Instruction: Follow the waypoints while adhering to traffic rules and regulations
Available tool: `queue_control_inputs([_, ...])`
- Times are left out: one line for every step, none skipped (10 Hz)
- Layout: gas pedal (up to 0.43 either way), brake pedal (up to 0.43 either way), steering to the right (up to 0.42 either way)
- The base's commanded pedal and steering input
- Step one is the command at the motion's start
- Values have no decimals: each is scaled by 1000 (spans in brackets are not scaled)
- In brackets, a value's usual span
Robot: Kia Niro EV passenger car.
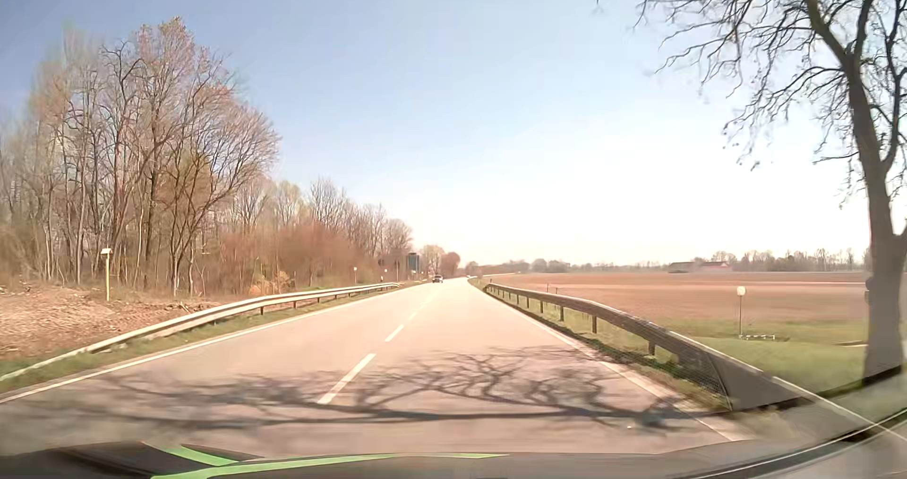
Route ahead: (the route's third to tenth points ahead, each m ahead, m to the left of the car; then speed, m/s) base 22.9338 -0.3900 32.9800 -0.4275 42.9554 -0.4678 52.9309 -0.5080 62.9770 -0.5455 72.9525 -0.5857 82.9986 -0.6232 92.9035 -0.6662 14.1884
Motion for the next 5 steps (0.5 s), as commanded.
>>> queue_control_inputs([177,0,4])
queue_control_inputs([177,0,4])
queue_control_inputs([189,0,4])
queue_control_inputs([197,0,4])
queue_control_inputs([197,0,4])
